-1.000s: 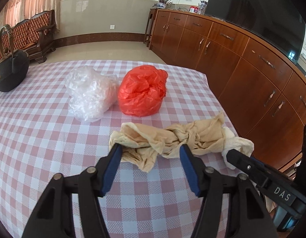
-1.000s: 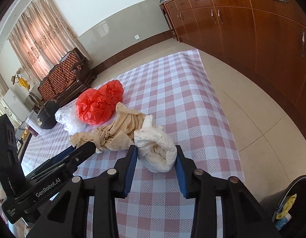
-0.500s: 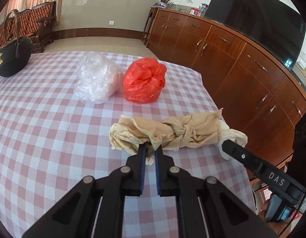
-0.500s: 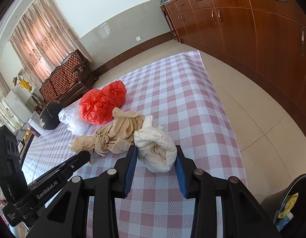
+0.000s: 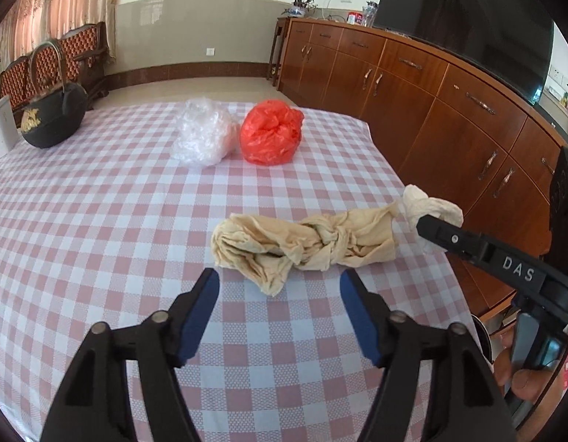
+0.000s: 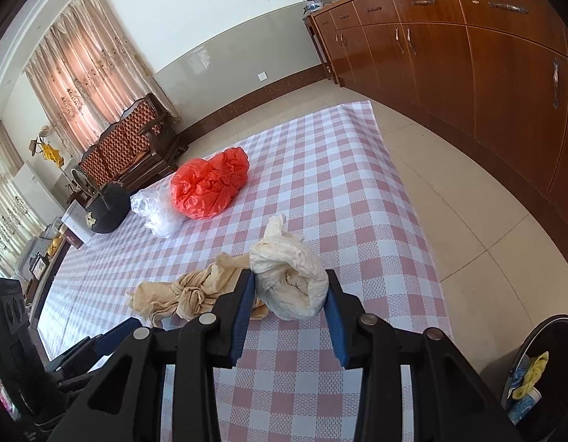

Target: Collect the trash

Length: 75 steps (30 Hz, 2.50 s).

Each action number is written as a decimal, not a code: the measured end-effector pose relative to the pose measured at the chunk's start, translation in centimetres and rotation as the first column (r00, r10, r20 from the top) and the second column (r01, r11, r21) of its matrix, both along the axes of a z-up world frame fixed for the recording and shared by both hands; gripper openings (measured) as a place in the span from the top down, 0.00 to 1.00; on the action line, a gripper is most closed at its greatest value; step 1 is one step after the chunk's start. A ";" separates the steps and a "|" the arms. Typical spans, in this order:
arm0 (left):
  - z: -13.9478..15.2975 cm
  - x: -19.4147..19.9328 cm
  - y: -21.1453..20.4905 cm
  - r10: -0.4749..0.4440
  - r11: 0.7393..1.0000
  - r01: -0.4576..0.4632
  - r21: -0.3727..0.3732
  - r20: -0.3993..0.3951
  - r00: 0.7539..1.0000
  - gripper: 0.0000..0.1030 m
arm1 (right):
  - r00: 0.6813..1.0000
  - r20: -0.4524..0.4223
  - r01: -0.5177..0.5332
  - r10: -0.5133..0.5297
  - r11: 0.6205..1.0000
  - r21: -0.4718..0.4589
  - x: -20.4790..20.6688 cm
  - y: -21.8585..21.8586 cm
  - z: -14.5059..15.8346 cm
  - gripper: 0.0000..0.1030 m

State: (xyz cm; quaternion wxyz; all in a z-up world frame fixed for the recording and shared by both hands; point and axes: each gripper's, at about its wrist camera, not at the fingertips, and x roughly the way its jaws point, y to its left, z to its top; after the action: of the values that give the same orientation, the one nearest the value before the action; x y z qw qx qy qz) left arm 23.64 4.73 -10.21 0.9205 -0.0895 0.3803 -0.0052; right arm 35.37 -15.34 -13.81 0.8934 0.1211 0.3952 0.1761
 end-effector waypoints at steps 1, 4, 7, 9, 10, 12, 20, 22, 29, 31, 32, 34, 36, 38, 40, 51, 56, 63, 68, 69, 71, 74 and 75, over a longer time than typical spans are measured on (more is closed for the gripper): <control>0.5 0.0 0.0 0.005 1.000 -0.005 0.016 0.023 1.000 0.30 | 1.000 0.004 0.001 -0.001 1.000 0.001 -0.2 0.0 0.2 0.62; 1.4 1.0 -0.1 0.002 0.999 -0.004 0.042 0.054 0.999 0.25 | 1.000 0.013 0.004 -0.004 1.000 0.007 -0.3 -0.2 0.4 0.62; 1.1 3.1 -0.6 -0.013 0.999 0.011 0.052 0.042 0.999 0.25 | 1.000 0.006 0.003 -0.003 1.000 0.010 -0.2 -0.3 0.3 0.62; 0.1 4.3 -1.1 -0.023 0.997 0.022 0.068 0.017 1.000 0.25 | 1.000 0.002 0.001 -0.001 1.000 0.010 -0.1 -0.2 0.2 0.62; -0.5 4.8 -1.3 -0.027 0.996 0.027 0.080 -0.002 1.000 0.25 | 1.000 0.002 0.000 0.000 1.000 0.009 0.0 -0.2 0.2 0.62; -1.5 5.3 -1.5 -0.040 0.996 0.043 0.084 -0.028 0.999 0.24 | 1.000 -0.001 -0.002 0.002 1.000 0.010 0.1 -0.1 0.1 0.62; -0.9 4.6 -1.9 -0.064 0.996 0.064 0.063 0.005 0.998 0.56 | 1.000 -0.022 -0.006 0.006 1.000 0.009 0.8 -0.1 -0.8 0.62; -0.6 4.2 -2.3 -0.083 0.994 0.082 0.066 0.019 0.996 0.85 | 1.000 -0.019 -0.008 0.008 1.000 0.007 0.7 -0.1 -0.8 0.62; -0.3 3.5 -1.7 -0.088 0.996 0.088 -0.009 0.015 0.996 0.94 | 1.000 -0.002 -0.005 0.005 1.000 0.006 0.2 -0.4 -0.3 0.61; 0.1 3.2 -1.4 -0.078 0.996 0.079 -0.034 0.018 0.997 0.94 | 1.000 0.000 -0.003 0.003 1.000 0.006 0.0 -0.5 -0.2 0.61; 0.2 2.9 -1.3 -0.074 0.996 0.075 -0.042 0.020 0.997 0.94 | 1.000 0.003 -0.001 0.001 1.000 0.006 -0.1 -0.7 0.0 0.62; 0.3 2.8 -1.4 -0.077 0.996 0.078 -0.036 0.017 0.997 0.94 | 1.000 0.010 0.002 -0.002 1.000 0.005 -0.4 -0.9 0.2 0.62; -0.1 2.9 -1.6 -0.096 0.994 0.095 -0.056 -0.008 0.995 0.94 | 1.000 0.014 0.003 -0.003 1.000 0.009 -0.7 -1.0 0.5 0.62; -0.5 3.2 -1.8 -0.099 0.993 0.098 -0.059 -0.022 0.995 0.89 | 1.000 0.014 0.001 -0.001 1.000 0.012 -0.9 -1.1 0.5 0.62; -0.6 3.4 -2.1 -0.118 0.992 0.116 -0.058 -0.026 0.993 0.68 | 1.000 0.012 -0.004 0.004 1.000 0.014 -1.0 -1.1 0.4 0.62; -1.5 4.3 -2.6 -0.083 0.996 0.084 0.016 -0.045 0.996 0.62 | 1.000 0.000 -0.011 0.011 1.000 0.028 -0.4 -1.2 0.0 0.61; -1.7 4.5 -1.1 -0.045 0.999 0.044 -0.012 -0.042 0.998 0.87 | 1.000 -0.003 -0.013 0.013 0.999 0.029 -0.5 -1.3 -0.1 0.62; -0.7 2.9 0.0 -0.037 0.995 0.037 -0.090 0.003 0.999 0.93 | 1.000 0.014 -0.013 0.013 1.000 0.028 -0.8 -1.3 0.3 0.62; 0.9 1.3 0.3 -0.046 0.990 0.050 -0.133 0.036 0.998 0.94 | 1.000 0.025 -0.009 0.008 1.000 0.026 -1.3 -1.7 0.8 0.62; 1.2 1.0 0.2 -0.051 0.989 0.056 -0.136 0.041 0.998 0.94 | 0.999 0.031 -0.008 0.008 1.000 0.022 -1.5 -1.7 1.0 0.62; 1.7 0.4 -0.2 -0.067 0.988 0.074 -0.139 0.048 0.997 0.94 | 0.999 0.046 -0.006 0.005 1.000 0.015 -2.1 -2.0 1.5 0.62; 2.1 -0.1 -1.3 -0.098 0.984 0.105 -0.141 0.052 0.994 0.94 | 0.997 0.072 0.003 -0.003 1.000 -0.012 -3.2 -2.4 2.2 0.62; 2.2 -0.2 -1.7 -0.108 0.982 0.115 -0.147 0.051 0.993 0.94 | 0.997 0.074 0.008 -0.006 1.000 -0.015 -3.7 -2.7 2.3 0.62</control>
State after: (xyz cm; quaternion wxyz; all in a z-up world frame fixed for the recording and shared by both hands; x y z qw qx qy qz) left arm 23.41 3.00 -8.04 0.9174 -0.1366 0.3636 -0.0872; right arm 31.72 -18.04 -11.51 0.9090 0.1089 0.3628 0.1742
